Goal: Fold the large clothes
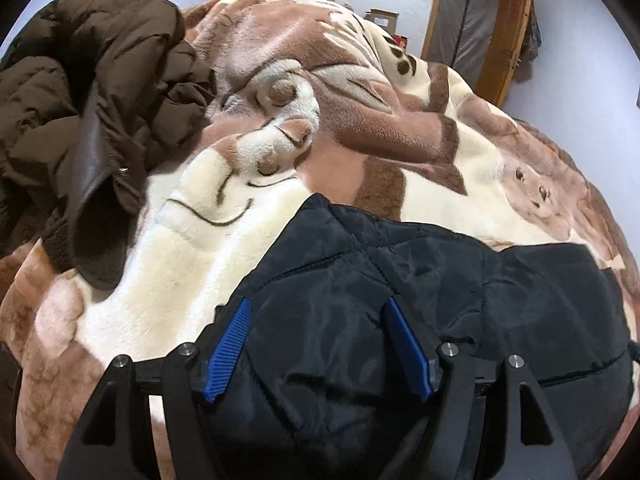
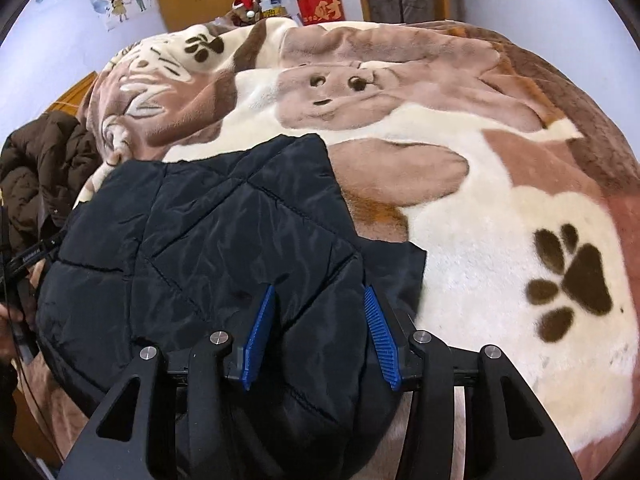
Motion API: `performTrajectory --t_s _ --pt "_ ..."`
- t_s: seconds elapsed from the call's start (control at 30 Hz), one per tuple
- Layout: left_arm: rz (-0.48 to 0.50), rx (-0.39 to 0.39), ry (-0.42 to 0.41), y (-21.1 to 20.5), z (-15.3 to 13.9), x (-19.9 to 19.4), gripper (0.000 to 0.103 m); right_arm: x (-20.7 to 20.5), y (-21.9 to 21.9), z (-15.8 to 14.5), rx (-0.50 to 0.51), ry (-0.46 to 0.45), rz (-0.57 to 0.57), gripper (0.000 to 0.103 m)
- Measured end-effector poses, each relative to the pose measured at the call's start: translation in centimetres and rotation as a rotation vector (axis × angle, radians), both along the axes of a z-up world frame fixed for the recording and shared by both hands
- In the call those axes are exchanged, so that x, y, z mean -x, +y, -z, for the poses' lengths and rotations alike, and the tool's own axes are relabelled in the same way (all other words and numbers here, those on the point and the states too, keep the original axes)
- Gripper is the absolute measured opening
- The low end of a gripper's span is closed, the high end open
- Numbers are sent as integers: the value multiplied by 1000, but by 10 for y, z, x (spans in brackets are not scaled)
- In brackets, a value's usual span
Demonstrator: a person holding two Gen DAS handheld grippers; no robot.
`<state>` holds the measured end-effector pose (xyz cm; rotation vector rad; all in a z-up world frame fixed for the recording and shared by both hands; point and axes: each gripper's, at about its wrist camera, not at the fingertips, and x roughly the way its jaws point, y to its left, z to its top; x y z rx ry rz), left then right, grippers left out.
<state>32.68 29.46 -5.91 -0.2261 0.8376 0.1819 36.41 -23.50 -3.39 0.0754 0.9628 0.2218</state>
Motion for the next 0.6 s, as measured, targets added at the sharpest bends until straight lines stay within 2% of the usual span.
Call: performTrajectory --t_s 0.27,0.43,0.6 --pt "-13 -29 -31 -28 -44 79 71 64 1 -37 -17 -44 -35 48" --pt "-14 14 -39 -61 -65 144 71 118 7 -54 -16 -69 -68 48" --pt "4 -25 -23 -102 -83 193 72 168 12 -72 -7 -105 -98 48"
